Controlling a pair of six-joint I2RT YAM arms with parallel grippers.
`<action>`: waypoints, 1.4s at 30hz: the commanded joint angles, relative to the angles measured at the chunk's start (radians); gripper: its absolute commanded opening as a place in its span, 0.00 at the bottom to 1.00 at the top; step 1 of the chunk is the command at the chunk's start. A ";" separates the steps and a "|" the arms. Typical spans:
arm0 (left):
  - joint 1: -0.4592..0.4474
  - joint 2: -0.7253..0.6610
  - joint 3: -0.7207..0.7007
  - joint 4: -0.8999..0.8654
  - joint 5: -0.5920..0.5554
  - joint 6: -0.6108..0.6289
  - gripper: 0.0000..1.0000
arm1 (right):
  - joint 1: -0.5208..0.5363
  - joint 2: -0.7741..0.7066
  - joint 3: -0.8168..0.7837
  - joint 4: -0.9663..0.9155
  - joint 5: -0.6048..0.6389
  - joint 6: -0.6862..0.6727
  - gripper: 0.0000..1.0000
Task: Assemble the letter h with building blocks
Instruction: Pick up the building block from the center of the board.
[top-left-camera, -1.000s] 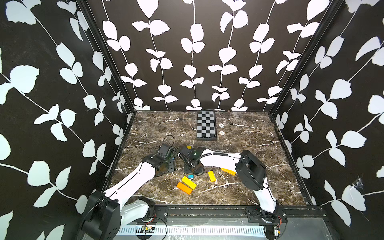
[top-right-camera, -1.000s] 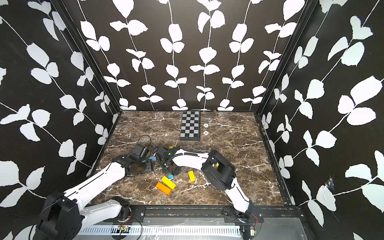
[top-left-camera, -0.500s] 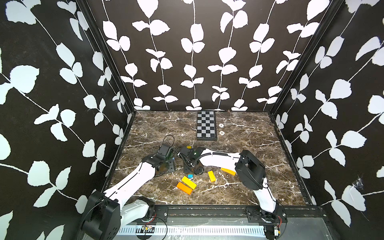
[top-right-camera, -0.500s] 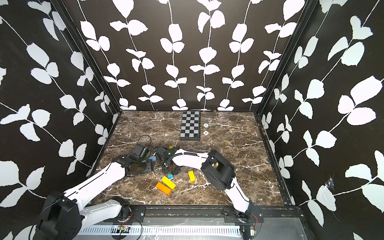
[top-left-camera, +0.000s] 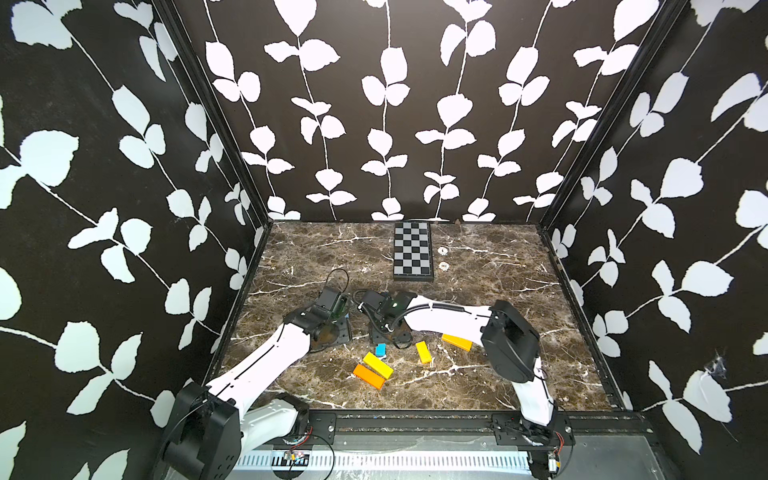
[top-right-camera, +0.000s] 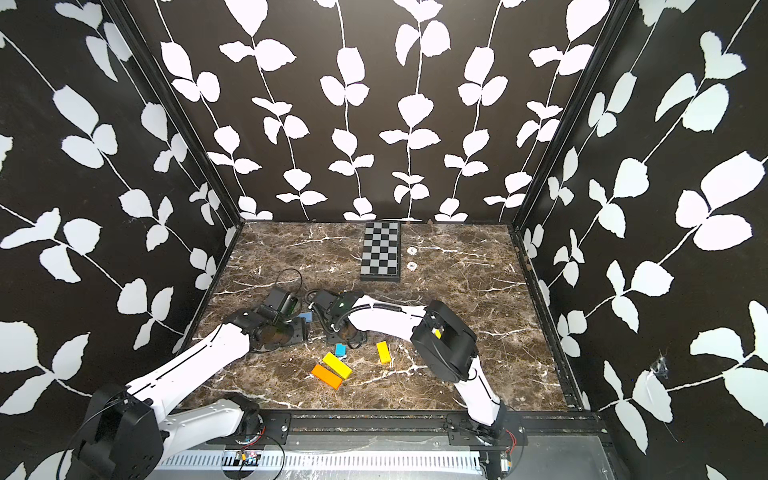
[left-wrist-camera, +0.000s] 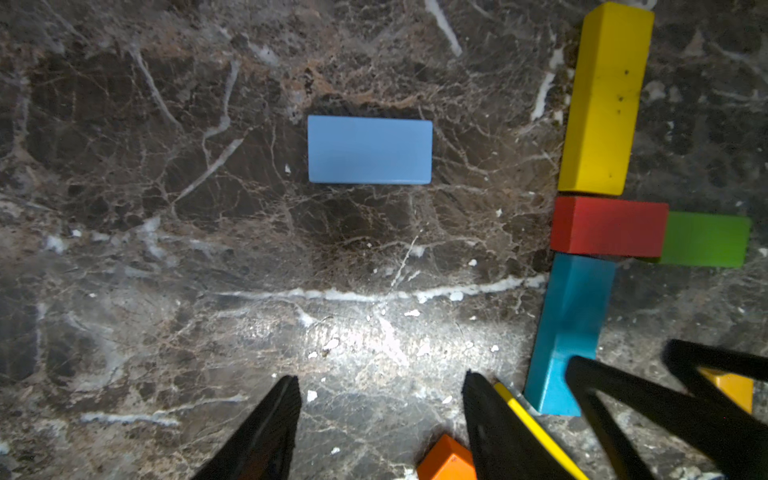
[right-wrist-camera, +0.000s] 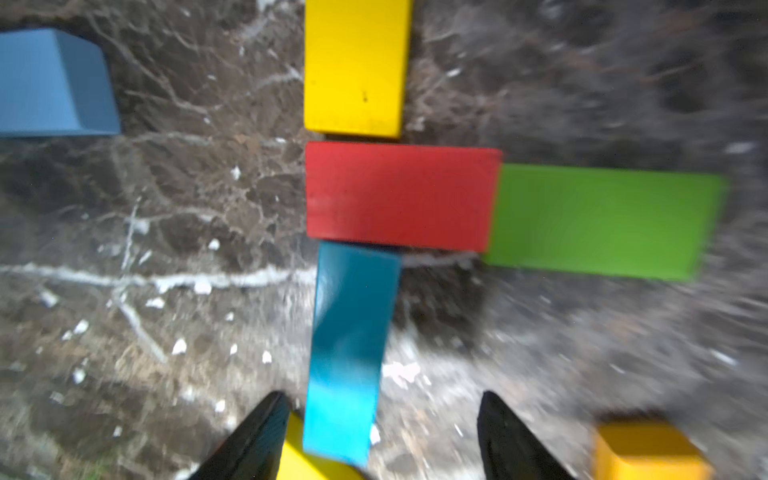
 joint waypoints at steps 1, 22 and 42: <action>-0.005 -0.009 0.019 0.006 0.029 -0.008 0.66 | -0.043 -0.151 -0.047 -0.076 0.113 -0.074 0.71; -0.287 0.207 0.091 0.085 -0.054 -0.095 0.68 | -0.630 -0.378 -0.525 0.019 -0.035 -0.461 0.56; -0.280 0.158 0.072 0.060 -0.135 -0.110 0.65 | -0.371 -0.546 -0.450 -0.076 0.107 -0.360 0.00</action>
